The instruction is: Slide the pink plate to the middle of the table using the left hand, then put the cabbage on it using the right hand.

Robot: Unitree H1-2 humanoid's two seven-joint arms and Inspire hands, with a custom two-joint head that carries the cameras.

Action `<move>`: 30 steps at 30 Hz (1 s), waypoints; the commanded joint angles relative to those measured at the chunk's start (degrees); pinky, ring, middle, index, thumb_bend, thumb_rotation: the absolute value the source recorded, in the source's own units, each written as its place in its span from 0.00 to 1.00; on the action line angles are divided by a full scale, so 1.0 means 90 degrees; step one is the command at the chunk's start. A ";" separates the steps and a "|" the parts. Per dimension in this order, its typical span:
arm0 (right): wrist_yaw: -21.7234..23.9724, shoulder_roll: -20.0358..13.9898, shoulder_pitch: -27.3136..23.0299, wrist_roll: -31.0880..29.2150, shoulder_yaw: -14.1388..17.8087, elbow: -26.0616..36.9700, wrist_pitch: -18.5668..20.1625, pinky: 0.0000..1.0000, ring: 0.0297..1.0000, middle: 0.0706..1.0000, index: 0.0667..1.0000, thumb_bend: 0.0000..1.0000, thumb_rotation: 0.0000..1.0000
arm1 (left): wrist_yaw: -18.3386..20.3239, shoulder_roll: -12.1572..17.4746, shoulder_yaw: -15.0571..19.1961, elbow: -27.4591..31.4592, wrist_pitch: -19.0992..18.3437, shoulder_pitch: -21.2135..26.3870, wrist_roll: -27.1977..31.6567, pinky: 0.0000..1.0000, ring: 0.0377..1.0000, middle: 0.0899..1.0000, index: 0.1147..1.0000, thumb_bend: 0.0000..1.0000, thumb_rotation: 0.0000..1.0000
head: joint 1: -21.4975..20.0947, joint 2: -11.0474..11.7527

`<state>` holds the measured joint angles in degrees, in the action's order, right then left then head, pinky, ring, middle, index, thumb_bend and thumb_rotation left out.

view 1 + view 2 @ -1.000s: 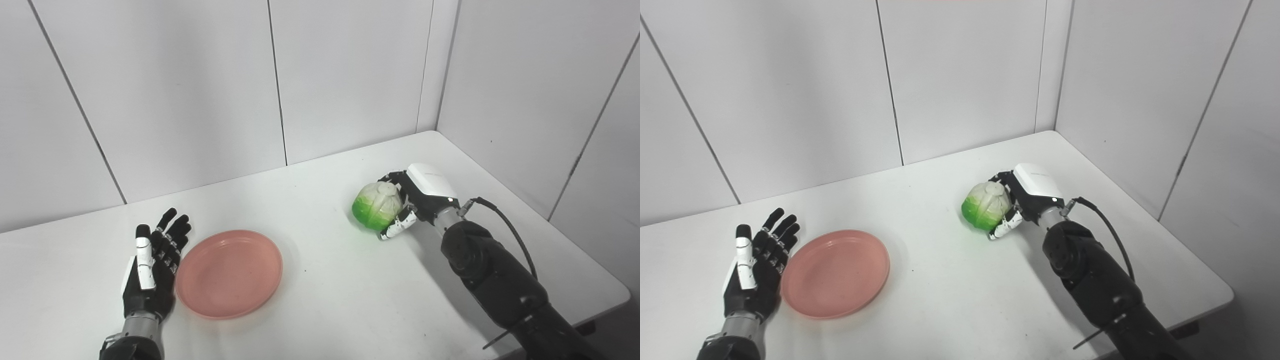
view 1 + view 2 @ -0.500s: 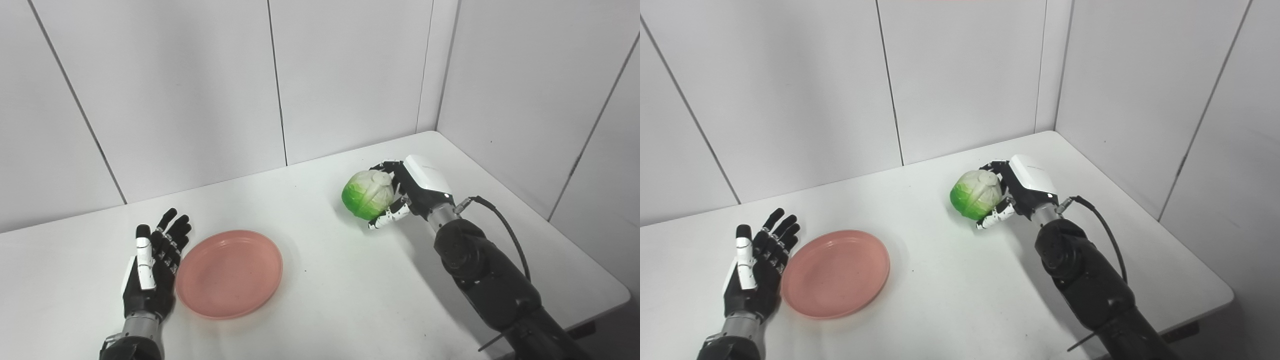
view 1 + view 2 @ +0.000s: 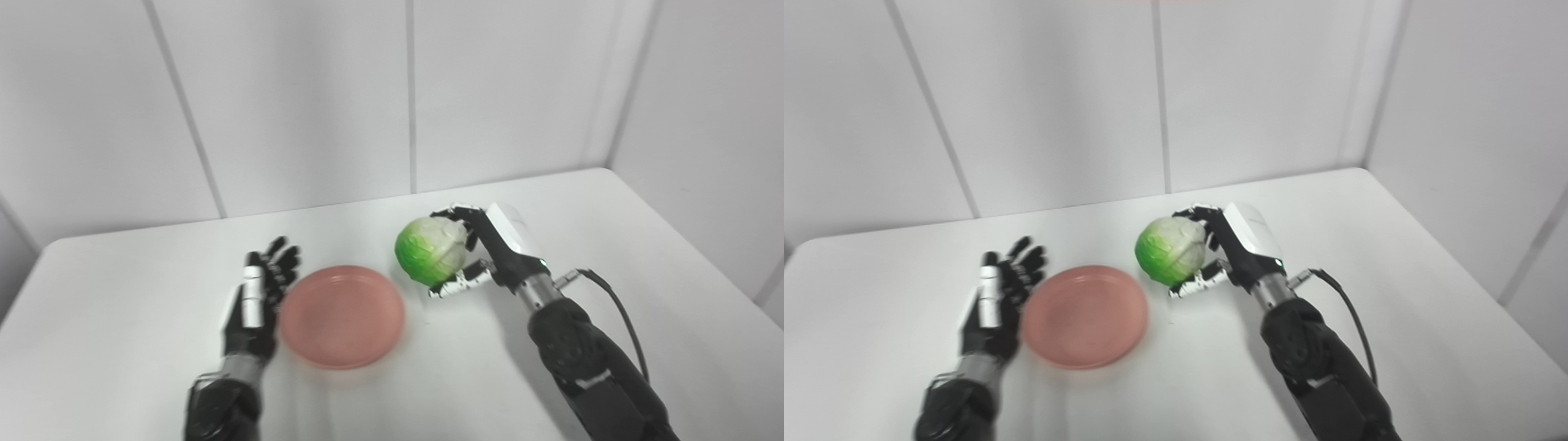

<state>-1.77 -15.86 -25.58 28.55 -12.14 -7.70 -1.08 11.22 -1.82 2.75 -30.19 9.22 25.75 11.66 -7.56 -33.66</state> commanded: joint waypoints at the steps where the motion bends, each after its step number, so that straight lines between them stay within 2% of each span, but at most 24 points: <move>1: 0.0048 0.0102 -0.0421 -0.0124 -0.0064 -0.0073 -0.0470 0.37 0.43 0.48 0.43 0.52 0.00 | -0.0065 -0.0220 -0.0050 -0.0210 0.0095 -0.0238 -0.0025 0.95 0.90 0.85 0.85 0.79 1.00 | 0.0207 -0.0001; 5: 0.0079 0.0296 -0.0616 -0.0016 -0.0319 -0.0473 -0.0710 0.41 0.44 0.50 0.41 0.52 0.00 | -0.0104 -0.0310 -0.0037 -0.0293 0.0212 -0.0205 -0.0019 0.94 0.90 0.86 0.85 0.80 1.00 | 0.0530 -0.0018; 9: 0.0041 0.0462 -0.0794 0.0093 -0.0483 -0.0839 -0.0823 0.38 0.42 0.49 0.43 0.52 0.00 | -0.0220 -0.0372 -0.0052 -0.0315 0.0259 -0.0187 -0.0108 0.91 0.89 0.86 0.85 0.81 1.00 | 0.0769 -0.0029; 13: -0.0004 0.0468 -0.1021 0.0384 -0.0690 -0.1297 -0.0968 0.33 0.41 0.48 0.45 0.52 0.00 | -0.0308 -0.0426 -0.0076 -0.0334 0.0312 -0.0169 -0.0221 0.89 0.88 0.85 0.84 0.81 1.00 | 0.0994 -0.0069; 23: -0.0076 0.0407 -0.1217 0.0837 -0.0972 -0.1797 -0.1170 0.32 0.39 0.47 0.47 0.52 0.00 | -0.0326 -0.0478 -0.0118 -0.0342 0.0306 -0.0173 -0.0261 0.86 0.87 0.85 0.84 0.82 1.00 | 0.1070 -0.0094; 27: 0.0004 0.0411 -0.1236 0.0894 -0.1015 -0.1849 -0.1127 0.34 0.39 0.47 0.48 0.52 0.00 | -0.0336 -0.0463 -0.0130 -0.0344 0.0300 -0.0172 -0.0273 0.87 0.87 0.85 0.84 0.83 1.00 | 0.1011 -0.0124; 30: 0.0109 0.0405 -0.1229 0.0915 -0.1047 -0.1814 -0.1060 0.42 0.41 0.50 0.48 0.51 0.00 | -0.0356 -0.0451 -0.0140 -0.0362 0.0338 -0.0159 -0.0299 0.86 0.87 0.85 0.83 0.83 1.00 | 0.0986 -0.0131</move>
<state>-0.82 -12.05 -33.74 36.55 -21.56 -25.08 -9.54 8.13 -5.01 1.93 -31.22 10.69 26.27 9.32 1.23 -34.89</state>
